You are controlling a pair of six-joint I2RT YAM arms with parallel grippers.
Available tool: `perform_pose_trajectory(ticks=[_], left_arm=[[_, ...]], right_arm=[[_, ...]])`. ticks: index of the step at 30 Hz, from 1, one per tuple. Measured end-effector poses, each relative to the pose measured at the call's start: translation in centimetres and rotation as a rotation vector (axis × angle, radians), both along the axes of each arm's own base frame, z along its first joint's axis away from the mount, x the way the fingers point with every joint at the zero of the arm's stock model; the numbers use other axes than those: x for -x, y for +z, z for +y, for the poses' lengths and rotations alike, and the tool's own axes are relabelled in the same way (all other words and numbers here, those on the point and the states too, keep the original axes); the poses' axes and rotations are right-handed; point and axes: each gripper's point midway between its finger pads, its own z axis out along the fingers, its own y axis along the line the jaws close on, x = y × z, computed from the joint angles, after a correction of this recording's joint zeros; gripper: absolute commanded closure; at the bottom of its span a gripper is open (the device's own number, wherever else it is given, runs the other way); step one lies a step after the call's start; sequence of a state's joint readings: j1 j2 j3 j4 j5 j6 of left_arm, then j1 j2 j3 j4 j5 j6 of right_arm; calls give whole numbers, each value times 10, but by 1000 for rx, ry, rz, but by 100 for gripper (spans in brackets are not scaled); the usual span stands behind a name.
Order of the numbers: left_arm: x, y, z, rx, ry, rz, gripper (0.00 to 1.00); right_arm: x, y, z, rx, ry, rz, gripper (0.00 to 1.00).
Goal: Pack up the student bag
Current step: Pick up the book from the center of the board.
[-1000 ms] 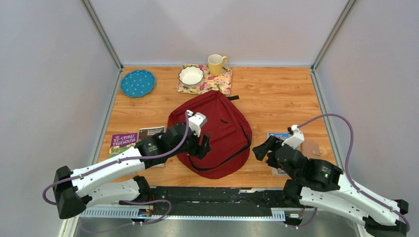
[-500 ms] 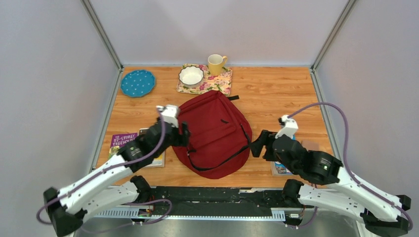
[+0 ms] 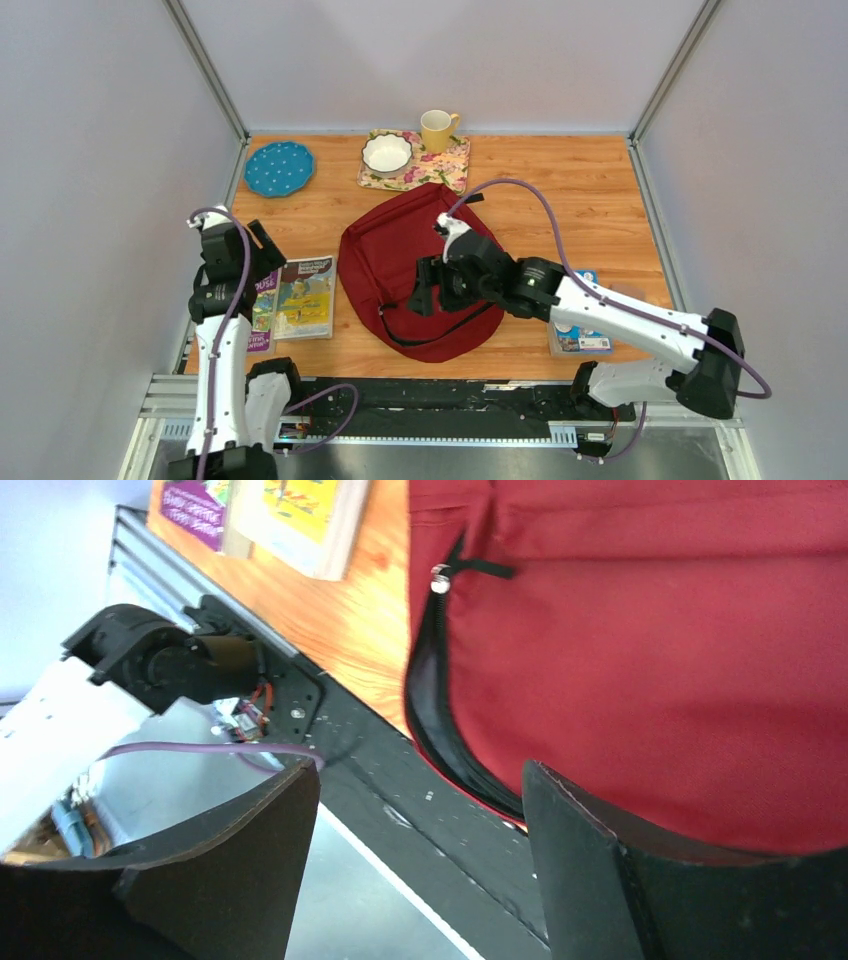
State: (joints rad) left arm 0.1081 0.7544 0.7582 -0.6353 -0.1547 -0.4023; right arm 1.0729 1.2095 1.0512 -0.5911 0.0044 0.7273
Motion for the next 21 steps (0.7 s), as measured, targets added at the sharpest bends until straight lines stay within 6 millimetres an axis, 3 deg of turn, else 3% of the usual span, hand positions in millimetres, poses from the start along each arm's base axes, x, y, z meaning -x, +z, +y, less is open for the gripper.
perform_pose_trajectory(ticks=[3, 8, 10, 16, 18, 21], left_arm=[[7, -16, 16, 86, 60, 31, 21], [22, -52, 9, 164, 49, 149, 19], [28, -56, 18, 176, 87, 167, 19], [48, -68, 69, 265, 309, 190, 19], [50, -71, 73, 303, 329, 188, 19], [42, -66, 61, 350, 264, 123, 19]], right_arm=[[-4, 4, 24, -23, 37, 20, 25], [-8, -8, 61, -45, 90, 75, 26], [-6, -18, 72, -34, 114, 109, 27], [1, -41, 97, -4, 177, 181, 27], [0, -44, 104, 1, 184, 191, 27], [-8, -47, 123, -3, 192, 197, 27]])
